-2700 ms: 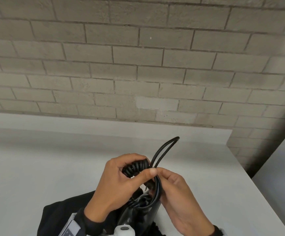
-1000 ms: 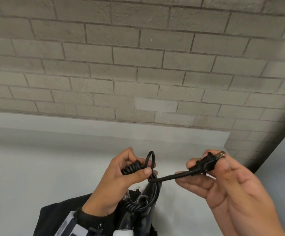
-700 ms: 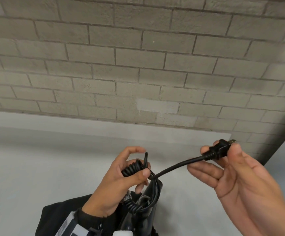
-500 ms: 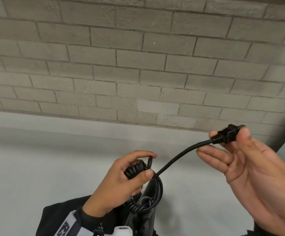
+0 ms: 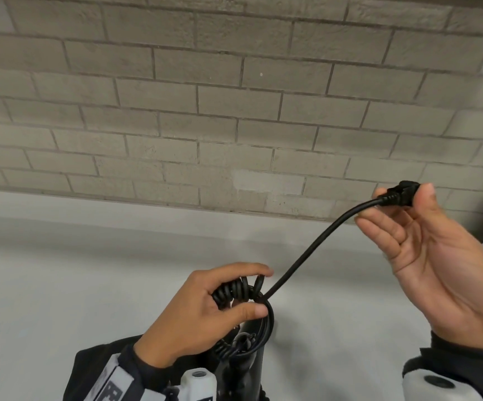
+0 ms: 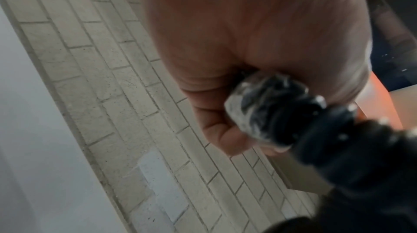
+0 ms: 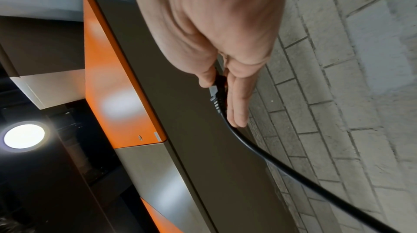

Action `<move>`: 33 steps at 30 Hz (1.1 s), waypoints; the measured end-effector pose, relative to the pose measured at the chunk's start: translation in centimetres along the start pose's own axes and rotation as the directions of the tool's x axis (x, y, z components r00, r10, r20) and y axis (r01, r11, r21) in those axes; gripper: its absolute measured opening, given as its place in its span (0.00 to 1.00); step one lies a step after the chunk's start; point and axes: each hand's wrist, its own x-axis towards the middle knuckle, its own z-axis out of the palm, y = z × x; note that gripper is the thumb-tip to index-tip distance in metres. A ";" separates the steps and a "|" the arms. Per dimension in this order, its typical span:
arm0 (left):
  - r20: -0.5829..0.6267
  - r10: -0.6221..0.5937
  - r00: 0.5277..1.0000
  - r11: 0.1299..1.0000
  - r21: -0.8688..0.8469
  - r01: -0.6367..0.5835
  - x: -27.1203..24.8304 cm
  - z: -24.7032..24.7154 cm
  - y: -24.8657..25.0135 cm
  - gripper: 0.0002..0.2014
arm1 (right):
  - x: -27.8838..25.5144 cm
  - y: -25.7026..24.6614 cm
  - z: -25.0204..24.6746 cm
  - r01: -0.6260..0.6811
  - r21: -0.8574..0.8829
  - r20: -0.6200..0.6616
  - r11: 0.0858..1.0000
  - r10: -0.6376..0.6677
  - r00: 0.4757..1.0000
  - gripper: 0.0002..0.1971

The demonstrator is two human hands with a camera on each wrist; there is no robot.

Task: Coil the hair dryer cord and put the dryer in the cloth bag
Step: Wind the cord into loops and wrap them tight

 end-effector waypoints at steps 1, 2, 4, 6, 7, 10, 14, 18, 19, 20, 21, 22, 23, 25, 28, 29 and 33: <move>-0.002 0.014 1.000 1.000 0.019 -0.014 0.0 0.0 -0.1 0.18 | 0.0 -0.1 -0.1 0.002 0.011 -0.002 1.000 -0.002 1.000 0.15; -0.014 0.029 0.999 0.999 0.046 -0.028 0.0 -0.1 -0.1 0.15 | 0.0 -0.3 -0.2 0.005 0.022 -0.003 1.000 -0.005 1.000 0.15; -0.047 0.057 0.997 0.995 0.090 -0.053 0.0 0.1 -0.3 0.13 | 0.1 -0.5 -0.3 0.011 0.036 -0.003 0.999 -0.011 1.000 0.15; -0.070 0.085 0.994 0.991 0.107 -0.077 0.0 0.3 -0.4 0.11 | 0.4 -0.3 -0.5 0.022 0.038 -0.011 0.999 -0.021 1.000 0.15; -0.082 0.101 0.991 0.989 0.118 -0.091 0.0 0.3 -0.4 0.11 | 0.6 0.0 -0.7 0.034 0.029 -0.028 0.999 -0.033 0.999 0.14; -0.101 0.139 0.985 0.980 0.154 -0.123 -0.1 0.4 -0.6 0.09 | 1.4 1.9 -1.8 0.080 -0.027 -0.103 0.996 -0.083 0.991 0.12; -0.100 0.151 0.983 0.975 0.179 -0.132 -0.2 0.5 -0.5 0.08 | 2.2 5.1 -3.6 0.104 -0.130 -0.203 0.986 -0.129 0.971 0.07; -0.078 0.155 0.985 0.975 0.175 -0.139 -0.2 0.6 -0.4 0.06 | 1.8 8.5 -3.8 0.013 -0.271 -0.161 0.962 -0.059 0.985 0.15; -0.073 0.149 0.986 0.978 0.161 -0.135 -0.2 0.6 -0.4 0.06 | 1.5 9.2 -3.6 -0.021 -0.266 -0.159 0.964 -0.023 0.987 0.16; -0.070 0.141 0.988 0.980 0.149 -0.130 -0.1 0.6 -0.4 0.05 | 1.1 9.9 -3.4 -0.056 -0.245 -0.154 0.968 0.018 0.988 0.15; -0.068 0.134 0.989 0.983 0.137 -0.124 -0.2 0.6 -0.4 0.05 | 0.7 10.5 -3.1 -0.090 -0.222 -0.136 0.971 0.061 0.989 0.14; -0.068 0.126 0.990 0.985 0.125 -0.117 -0.2 0.6 -0.4 0.06 | 0.2 11.1 -2.9 -0.119 -0.211 -0.109 0.970 0.098 0.989 0.11; -0.070 0.119 0.990 0.987 0.113 -0.111 -0.2 0.6 -0.4 0.06 | -0.3 11.6 -2.6 -0.140 -0.226 -0.086 0.964 0.123 0.989 0.08; -0.083 0.104 0.991 0.991 0.092 -0.096 -0.3 0.6 -0.4 0.07 | -1.3 12.7 -2.2 -0.171 -0.322 -0.082 0.931 0.152 0.985 0.08; -0.099 0.088 0.991 0.994 0.070 -0.082 -0.3 0.7 -0.4 0.09 | -2.7 14.2 -1.6 -0.217 -0.461 -0.061 0.860 0.214 0.975 0.10; -0.098 0.084 0.992 0.995 0.066 -0.078 -0.3 0.7 -0.4 0.10 | -3.2 14.4 -1.4 -0.231 -0.491 -0.035 0.840 0.246 0.969 0.09; -0.108 0.090 0.990 0.993 0.085 -0.081 -0.3 0.8 -0.2 0.12 | -4.7 14.7 -0.4 -0.316 -0.471 0.064 0.824 0.389 0.919 0.11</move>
